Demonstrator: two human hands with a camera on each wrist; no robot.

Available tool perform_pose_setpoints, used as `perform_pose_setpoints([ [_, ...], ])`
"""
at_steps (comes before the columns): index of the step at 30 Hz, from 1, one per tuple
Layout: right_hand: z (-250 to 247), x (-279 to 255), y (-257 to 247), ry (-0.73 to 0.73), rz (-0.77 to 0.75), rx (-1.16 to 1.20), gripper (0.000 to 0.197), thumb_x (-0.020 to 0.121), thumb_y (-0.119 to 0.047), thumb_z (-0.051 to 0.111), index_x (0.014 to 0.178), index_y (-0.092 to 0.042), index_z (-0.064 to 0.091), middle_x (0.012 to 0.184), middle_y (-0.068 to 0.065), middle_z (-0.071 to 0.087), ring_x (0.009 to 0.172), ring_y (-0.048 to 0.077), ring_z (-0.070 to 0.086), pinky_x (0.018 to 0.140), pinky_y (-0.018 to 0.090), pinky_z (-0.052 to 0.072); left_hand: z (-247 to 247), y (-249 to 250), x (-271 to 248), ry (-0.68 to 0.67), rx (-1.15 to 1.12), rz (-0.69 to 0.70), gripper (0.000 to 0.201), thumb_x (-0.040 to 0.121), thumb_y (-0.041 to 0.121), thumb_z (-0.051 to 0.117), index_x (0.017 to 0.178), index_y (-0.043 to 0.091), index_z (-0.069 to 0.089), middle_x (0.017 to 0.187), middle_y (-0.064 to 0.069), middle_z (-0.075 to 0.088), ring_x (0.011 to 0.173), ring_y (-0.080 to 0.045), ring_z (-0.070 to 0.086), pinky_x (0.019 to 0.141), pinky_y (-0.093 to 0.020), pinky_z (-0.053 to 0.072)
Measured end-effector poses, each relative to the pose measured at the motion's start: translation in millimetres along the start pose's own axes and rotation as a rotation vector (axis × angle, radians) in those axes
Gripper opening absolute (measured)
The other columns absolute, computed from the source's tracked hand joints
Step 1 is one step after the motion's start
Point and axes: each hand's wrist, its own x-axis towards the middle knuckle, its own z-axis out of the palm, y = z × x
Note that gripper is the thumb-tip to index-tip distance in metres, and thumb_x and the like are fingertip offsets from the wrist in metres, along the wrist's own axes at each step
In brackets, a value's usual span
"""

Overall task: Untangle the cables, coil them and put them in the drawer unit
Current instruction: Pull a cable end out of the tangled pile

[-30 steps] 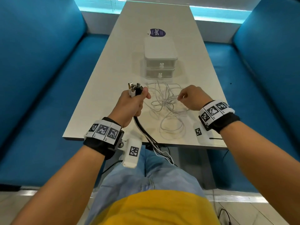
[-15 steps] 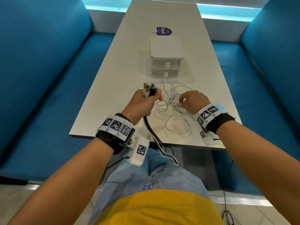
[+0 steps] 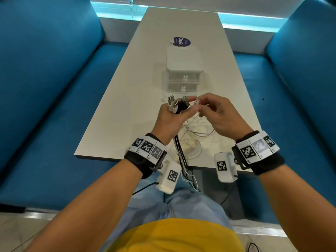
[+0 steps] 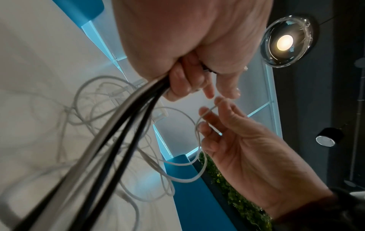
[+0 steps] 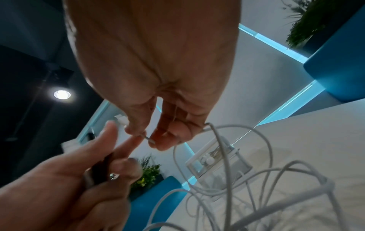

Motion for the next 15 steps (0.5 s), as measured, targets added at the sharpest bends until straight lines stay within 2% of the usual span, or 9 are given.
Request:
perform_pose_setpoints([
  [2,4.8,0.1,1.6,0.012,-0.01,0.026,0.009,0.094,-0.006,0.057,0.093,0.002,0.062,0.1,-0.014,0.07,0.075,0.014,0.057,0.071,0.026,0.051,3.2,0.7,-1.2,0.031,-0.029,0.015,0.027,0.086,0.003,0.068,0.112,-0.001,0.066,0.05,0.018,0.058,0.042,0.007,0.05,0.048,-0.003,0.037],
  [4,6.1,0.6,4.8,0.026,-0.002,-0.011,0.01,0.092,-0.012,0.061,0.096,-0.004,0.066,0.099,0.0,0.071,0.078,0.018,0.061,0.074,0.03,0.053,3.2,-0.1,-1.5,0.08,-0.053,0.029,0.02,0.087,0.004,0.067,0.107,0.001,0.069,0.058,0.015,0.064,0.045,0.007,0.052,0.051,-0.004,0.04],
  [5,6.4,0.1,7.5,0.02,0.006,-0.043,0.008,0.09,-0.012,0.063,0.095,-0.007,0.067,0.094,0.001,0.071,0.078,0.012,0.062,0.074,0.026,0.051,2.5,0.0,-1.7,0.1,-0.058,0.033,0.016,0.088,0.004,0.065,0.103,0.001,0.07,0.061,0.014,0.065,0.046,0.007,0.052,0.052,-0.004,0.04],
  [7,8.1,-2.9,12.2,-0.006,-0.005,-0.115,0.007,0.088,-0.009,0.065,0.092,-0.013,0.069,0.085,-0.007,0.068,0.073,0.0,0.059,0.073,0.013,0.046,1.5,0.0,-1.9,0.113,-0.037,0.038,0.01,0.093,0.006,0.059,0.094,0.005,0.069,0.053,0.018,0.06,0.047,0.007,0.051,0.053,-0.005,0.038],
  [9,10.4,-4.4,18.1,-0.021,-0.011,-0.224,0.009,0.088,-0.01,0.066,0.092,-0.016,0.071,0.084,-0.01,0.067,0.072,0.001,0.058,0.072,0.011,0.043,1.5,1.2,-2.8,0.114,-0.062,0.016,0.018,0.098,0.012,0.052,0.086,0.014,0.065,0.053,0.018,0.056,0.048,0.005,0.049,0.054,-0.009,0.036],
  [12,4.6,-2.7,39.2,-0.116,0.103,-0.404,0.011,0.09,-0.02,0.063,0.09,-0.014,0.073,0.088,-0.001,0.07,0.076,0.01,0.058,0.074,0.022,0.045,-0.2,10.1,-2.4,0.119,-0.186,-0.032,0.026,0.1,0.021,0.048,0.08,0.027,0.064,0.079,0.007,0.061,0.064,-0.002,0.05,0.054,-0.018,0.032],
  [15,-11.0,-8.9,69.6,-0.206,0.287,-0.548,0.015,0.092,-0.022,0.061,0.09,-0.014,0.073,0.09,0.003,0.07,0.076,0.012,0.057,0.068,0.021,0.039,-8.7,26.1,0.4,0.081,-0.329,-0.045,0.02,0.101,0.025,0.043,0.087,0.026,0.057,0.101,-0.005,0.067,0.089,-0.01,0.06,0.045,-0.013,0.032],
])
